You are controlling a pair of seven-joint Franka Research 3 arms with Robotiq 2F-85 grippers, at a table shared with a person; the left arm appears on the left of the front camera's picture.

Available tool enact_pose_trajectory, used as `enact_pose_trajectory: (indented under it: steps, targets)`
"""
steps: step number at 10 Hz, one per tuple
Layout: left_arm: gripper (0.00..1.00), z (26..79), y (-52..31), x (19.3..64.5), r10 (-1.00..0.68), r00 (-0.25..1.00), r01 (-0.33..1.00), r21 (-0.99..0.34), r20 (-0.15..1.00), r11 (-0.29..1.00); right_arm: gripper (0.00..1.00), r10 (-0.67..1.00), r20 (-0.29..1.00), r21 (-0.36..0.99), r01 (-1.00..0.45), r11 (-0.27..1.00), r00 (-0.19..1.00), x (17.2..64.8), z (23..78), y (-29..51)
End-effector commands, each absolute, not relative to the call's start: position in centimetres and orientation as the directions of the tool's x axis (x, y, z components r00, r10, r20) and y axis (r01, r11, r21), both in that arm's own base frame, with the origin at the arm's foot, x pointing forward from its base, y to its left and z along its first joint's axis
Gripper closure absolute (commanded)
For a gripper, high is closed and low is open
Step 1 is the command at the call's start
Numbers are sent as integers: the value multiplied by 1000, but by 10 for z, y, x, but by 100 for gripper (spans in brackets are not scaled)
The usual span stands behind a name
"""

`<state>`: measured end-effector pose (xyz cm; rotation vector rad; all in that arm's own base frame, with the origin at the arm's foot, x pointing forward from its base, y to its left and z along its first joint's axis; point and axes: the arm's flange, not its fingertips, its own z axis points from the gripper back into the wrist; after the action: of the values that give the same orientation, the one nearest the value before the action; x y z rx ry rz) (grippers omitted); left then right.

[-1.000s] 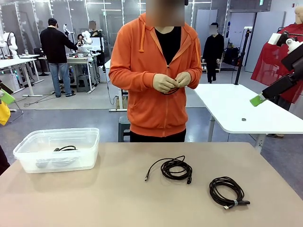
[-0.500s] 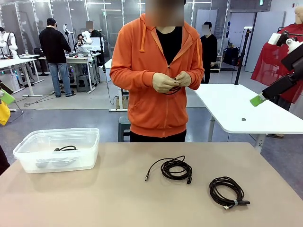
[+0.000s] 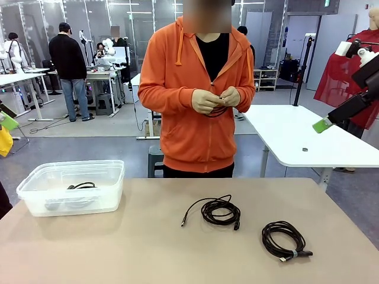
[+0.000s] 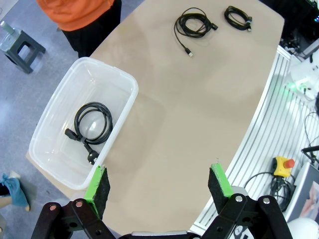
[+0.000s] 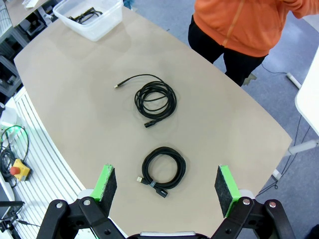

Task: Organize and store the cables.
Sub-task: Place the Power Cable into the Organizing box.

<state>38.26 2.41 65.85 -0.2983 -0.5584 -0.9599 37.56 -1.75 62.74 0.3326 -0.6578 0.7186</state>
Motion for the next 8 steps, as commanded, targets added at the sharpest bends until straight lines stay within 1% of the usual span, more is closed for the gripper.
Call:
enact_pose_trajectory:
  steps: [1, 8]
  targets:
    - [0, 659, 24, 383, -691, 442, 839, 9, 572, 545, 0, 500, 653, 59, -697, 715, 568, 375, 627, -18]
    - [0, 659, 24, 383, -691, 442, 839, 9, 572, 545, 0, 500, 653, 59, -697, 715, 568, 375, 627, -18]
